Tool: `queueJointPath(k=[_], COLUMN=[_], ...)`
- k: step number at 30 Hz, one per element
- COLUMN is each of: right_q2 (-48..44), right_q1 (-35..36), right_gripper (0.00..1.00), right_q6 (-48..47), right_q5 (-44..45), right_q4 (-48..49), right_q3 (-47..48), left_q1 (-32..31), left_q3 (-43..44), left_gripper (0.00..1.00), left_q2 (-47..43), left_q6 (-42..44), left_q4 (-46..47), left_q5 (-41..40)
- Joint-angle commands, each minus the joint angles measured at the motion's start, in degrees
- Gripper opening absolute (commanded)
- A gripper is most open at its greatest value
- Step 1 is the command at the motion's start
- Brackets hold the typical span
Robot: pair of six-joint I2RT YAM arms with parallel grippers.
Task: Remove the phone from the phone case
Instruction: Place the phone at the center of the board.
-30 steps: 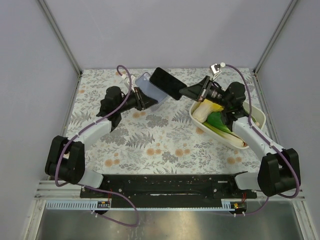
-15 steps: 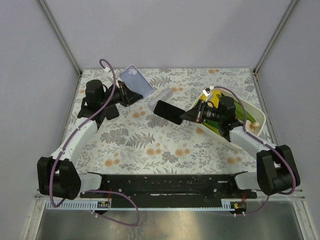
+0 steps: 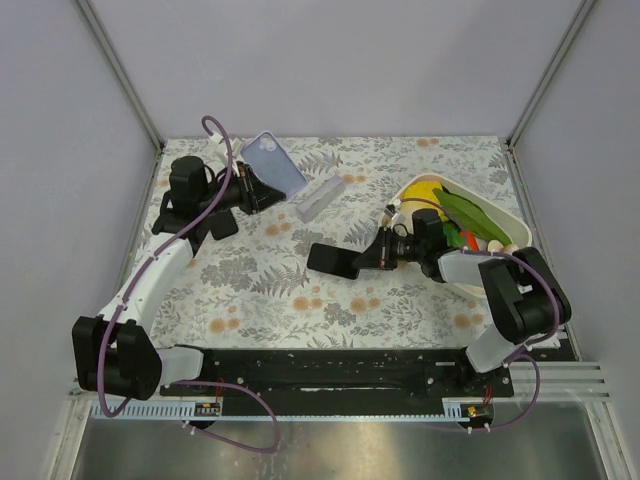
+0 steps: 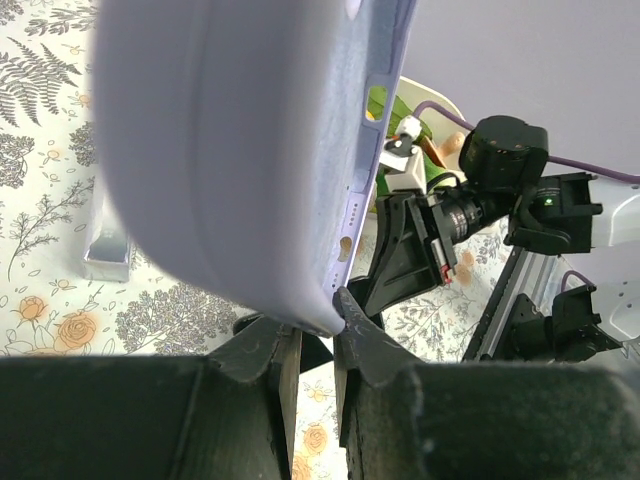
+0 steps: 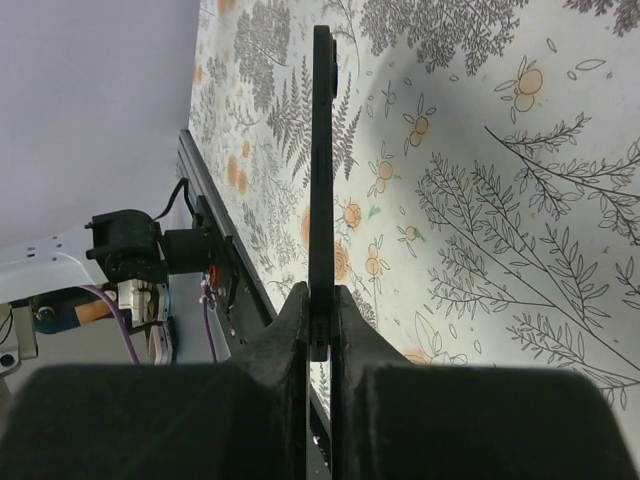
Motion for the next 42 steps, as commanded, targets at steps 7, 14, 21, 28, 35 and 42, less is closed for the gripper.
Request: queueJointPath(k=[7,14,21,28,35,42], right_q2=[7.8,13.2,20.2,23.4,25.1,26.1], right_q1=[5.3,6.8,8.0,9.3,10.1,10.4], right_gripper=[0.0,0.0,0.02,0.11,0.2,0.25], right_q6=[-3.0,-1.5,-0.7,-0.7,-0.5,0.2], right_q5=[4.7,7.0,7.5,9.4,10.9,11.4], right_q4=[2.0,1.0,-1.3,-3.1,-4.6,-4.5], right_q3=[7.8,14.0,20.1,22.3,22.2,22.3], left_q1=[0.4,0.5,0.6,0.7,0.8,0.7], left_q3=[1.5,0.1,-0.6,-0.7,-1.4,-2.1], left_gripper=[0.0,0.0,0.0,0.0,0.0,0.0], left_q2=[-1.9,-2.4,-2.5,-2.4,-2.5,-2.5], left_q6=[1.4,1.1,0.7,0.4,-1.3,-2.3], left_q4=[2.3,3.3,3.9,4.1,5.6,6.9], left_q5=[3.3,4.7,6.0,7.0,8.2,8.5])
